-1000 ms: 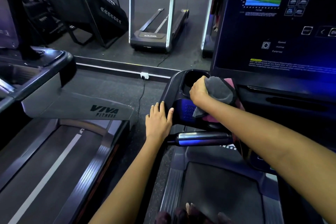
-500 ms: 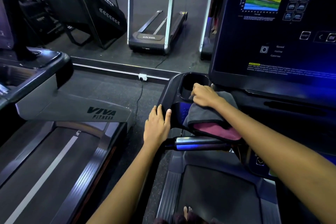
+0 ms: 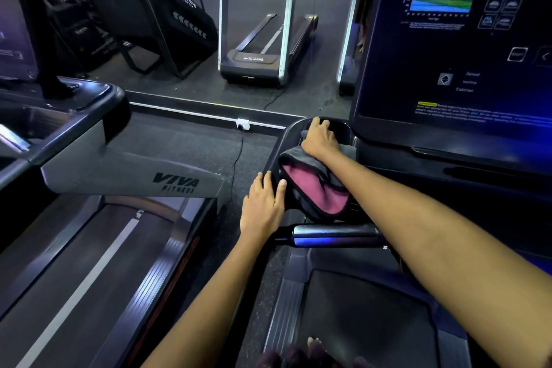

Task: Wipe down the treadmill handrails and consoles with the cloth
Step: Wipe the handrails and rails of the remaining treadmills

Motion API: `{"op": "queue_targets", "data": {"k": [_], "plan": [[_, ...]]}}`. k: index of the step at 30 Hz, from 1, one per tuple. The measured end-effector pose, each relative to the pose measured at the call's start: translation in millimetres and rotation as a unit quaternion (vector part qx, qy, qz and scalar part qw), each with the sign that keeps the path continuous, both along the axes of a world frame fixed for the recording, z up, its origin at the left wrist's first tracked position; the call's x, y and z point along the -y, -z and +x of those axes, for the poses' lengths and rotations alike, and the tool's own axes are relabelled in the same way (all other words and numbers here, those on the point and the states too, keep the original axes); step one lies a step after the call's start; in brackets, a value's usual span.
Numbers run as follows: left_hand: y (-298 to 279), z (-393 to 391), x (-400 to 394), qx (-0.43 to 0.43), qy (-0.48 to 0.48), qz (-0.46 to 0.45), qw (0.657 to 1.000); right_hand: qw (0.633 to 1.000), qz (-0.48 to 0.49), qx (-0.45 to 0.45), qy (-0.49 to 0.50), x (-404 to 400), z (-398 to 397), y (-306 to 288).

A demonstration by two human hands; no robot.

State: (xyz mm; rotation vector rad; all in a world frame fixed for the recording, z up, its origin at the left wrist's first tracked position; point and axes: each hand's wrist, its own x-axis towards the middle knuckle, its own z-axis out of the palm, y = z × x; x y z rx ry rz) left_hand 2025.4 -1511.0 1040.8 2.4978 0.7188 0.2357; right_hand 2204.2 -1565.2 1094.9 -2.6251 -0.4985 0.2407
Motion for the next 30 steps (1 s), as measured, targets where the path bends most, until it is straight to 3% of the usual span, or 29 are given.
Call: {"op": "queue_targets", "data": {"k": [6,12,18,24,27,30], "plan": [[0,-1,0,-0.002,0.0,-0.003,1.0,0.995,-0.021,0.035,-0.088,30,-10,-4],[0,-2,1,-0.036,0.014,0.02,0.999,0.976,-0.138,0.042,-0.164,52,-14,-21],[0,-3,0,-0.074,0.035,0.057,0.995,0.942,-0.283,0.13,-0.123,43,-24,-24],[-2,-2,-1,-0.088,0.047,0.049,0.994,0.939,-0.3,0.141,-0.096,40,-23,-10],[-9,10,-5,-0.068,0.029,0.013,0.997,0.918,-0.36,0.148,-0.079,46,-28,-4],[-18,33,-9,-0.052,0.041,0.044,0.997,0.919,-0.366,0.142,-0.041,36,-40,1]]}}
